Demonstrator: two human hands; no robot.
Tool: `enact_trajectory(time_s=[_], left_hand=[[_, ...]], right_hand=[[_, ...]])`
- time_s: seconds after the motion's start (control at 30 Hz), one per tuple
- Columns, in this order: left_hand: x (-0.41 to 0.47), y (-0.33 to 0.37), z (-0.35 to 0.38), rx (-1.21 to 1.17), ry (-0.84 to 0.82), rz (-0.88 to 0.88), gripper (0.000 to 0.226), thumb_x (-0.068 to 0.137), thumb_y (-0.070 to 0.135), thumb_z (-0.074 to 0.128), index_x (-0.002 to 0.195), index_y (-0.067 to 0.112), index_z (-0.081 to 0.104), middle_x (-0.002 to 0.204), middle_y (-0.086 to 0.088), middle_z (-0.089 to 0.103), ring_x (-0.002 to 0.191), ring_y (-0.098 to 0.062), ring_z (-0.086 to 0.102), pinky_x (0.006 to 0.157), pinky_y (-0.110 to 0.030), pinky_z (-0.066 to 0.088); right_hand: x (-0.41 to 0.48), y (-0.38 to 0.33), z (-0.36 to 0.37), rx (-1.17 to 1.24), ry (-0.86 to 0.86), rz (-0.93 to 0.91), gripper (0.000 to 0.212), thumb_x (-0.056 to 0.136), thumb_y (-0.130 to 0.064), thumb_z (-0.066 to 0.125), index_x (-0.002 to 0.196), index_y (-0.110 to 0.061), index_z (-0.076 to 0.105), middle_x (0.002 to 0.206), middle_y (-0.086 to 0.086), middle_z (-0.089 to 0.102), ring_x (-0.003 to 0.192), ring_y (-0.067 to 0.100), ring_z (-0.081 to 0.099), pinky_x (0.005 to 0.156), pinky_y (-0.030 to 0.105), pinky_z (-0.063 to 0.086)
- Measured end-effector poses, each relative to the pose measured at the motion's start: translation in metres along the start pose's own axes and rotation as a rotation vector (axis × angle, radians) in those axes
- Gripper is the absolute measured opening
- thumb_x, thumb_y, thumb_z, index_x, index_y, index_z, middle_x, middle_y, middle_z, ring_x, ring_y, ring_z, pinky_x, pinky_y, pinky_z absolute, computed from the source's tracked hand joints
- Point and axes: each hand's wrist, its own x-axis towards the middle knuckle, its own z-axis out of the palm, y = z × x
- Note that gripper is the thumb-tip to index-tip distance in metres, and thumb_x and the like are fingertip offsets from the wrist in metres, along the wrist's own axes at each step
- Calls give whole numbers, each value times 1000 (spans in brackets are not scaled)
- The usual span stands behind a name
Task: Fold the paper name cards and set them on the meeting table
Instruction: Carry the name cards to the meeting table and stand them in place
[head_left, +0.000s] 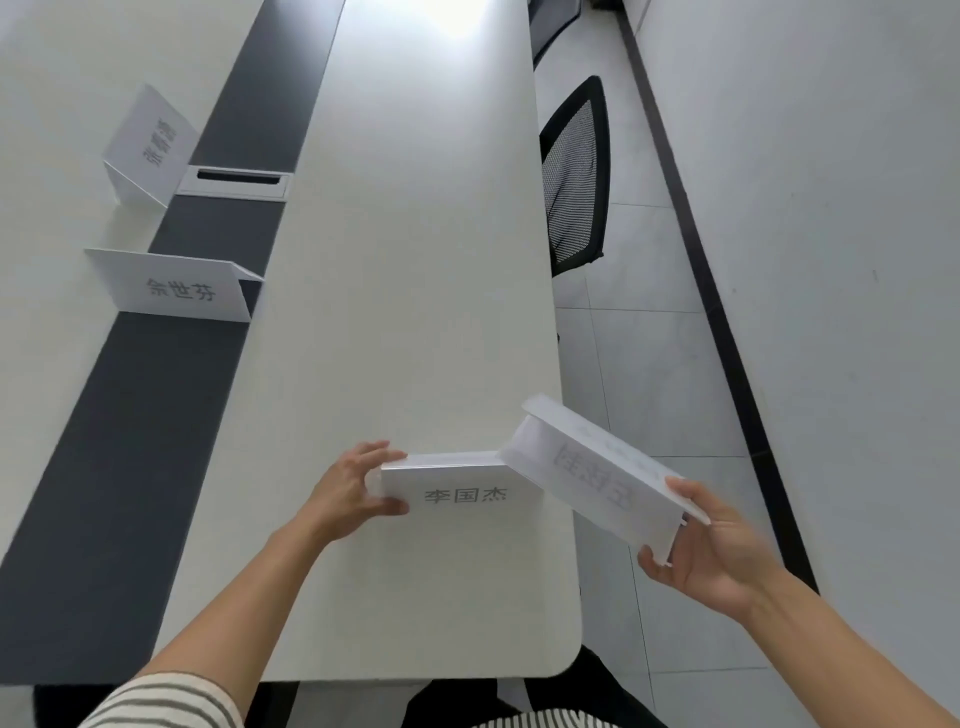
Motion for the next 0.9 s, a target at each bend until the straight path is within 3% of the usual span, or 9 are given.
enact_trajectory(time_s=[0.07, 0.2, 0.33, 0.4, 0.5, 0.63, 0.73, 0.9], left_hand=[[-8, 5, -5, -47, -3, 33, 67, 59, 45, 84, 121, 39, 60, 145, 5, 43, 131, -18, 43, 110, -40, 34], [-19, 22, -18, -253, 28, 60, 59, 53, 57, 77, 108, 44, 62, 131, 9, 56, 121, -11, 50, 105, -36, 36], [-24, 38, -24, -536, 5, 45, 44, 64, 43, 81, 104, 30, 66, 102, 3, 75, 106, -17, 67, 89, -33, 52], [-24, 43, -23, -627, 43, 31, 35, 73, 35, 79, 102, 20, 65, 95, -1, 75, 97, -21, 71, 76, -26, 56], [-19, 41, -17, -814, 131, -47, 48, 73, 41, 75, 103, 6, 60, 99, -16, 70, 94, -29, 70, 79, -35, 56], [-9, 35, -9, -1045, 215, -204, 14, 90, 29, 61, 90, 16, 55, 96, -5, 69, 88, -25, 67, 79, -43, 56], [-9, 31, -12, -1120, 267, -263, 13, 91, 30, 60, 87, 19, 53, 101, -8, 65, 95, -31, 61, 88, -53, 51], [-17, 43, -34, -1191, 332, -231, 29, 90, 36, 55, 114, 19, 54, 113, -11, 65, 98, -30, 60, 84, -50, 51]], right_hand=[[3, -2, 5, 6, -22, -6, 52, 73, -34, 68, 124, -22, 60, 105, 15, 60, 97, 31, 56, 58, 37, 55], [6, -7, 15, -15, -60, -20, 78, 42, -33, 89, 115, -21, 65, 101, 13, 64, 98, 31, 58, 59, 37, 54], [8, -9, 23, 10, -70, -26, 61, 61, -33, 77, 119, -20, 62, 102, 13, 62, 97, 29, 57, 59, 36, 54], [10, -9, 26, 30, -85, -17, 65, 57, -33, 81, 118, -20, 62, 103, 12, 62, 97, 29, 57, 59, 36, 54], [11, -11, 28, 29, -76, -14, 49, 70, -34, 69, 115, -17, 61, 98, 11, 64, 94, 27, 58, 59, 35, 53], [12, -13, 25, 44, -69, -23, 43, 75, -35, 65, 114, -16, 63, 98, 12, 64, 93, 28, 58, 59, 35, 53], [11, -16, 19, 49, -67, -34, 41, 80, -35, 61, 117, -17, 61, 101, 12, 62, 92, 27, 59, 59, 34, 53], [12, -24, 8, 59, -82, -47, 44, 79, -35, 61, 120, -19, 60, 102, 12, 62, 95, 27, 59, 60, 35, 53]])
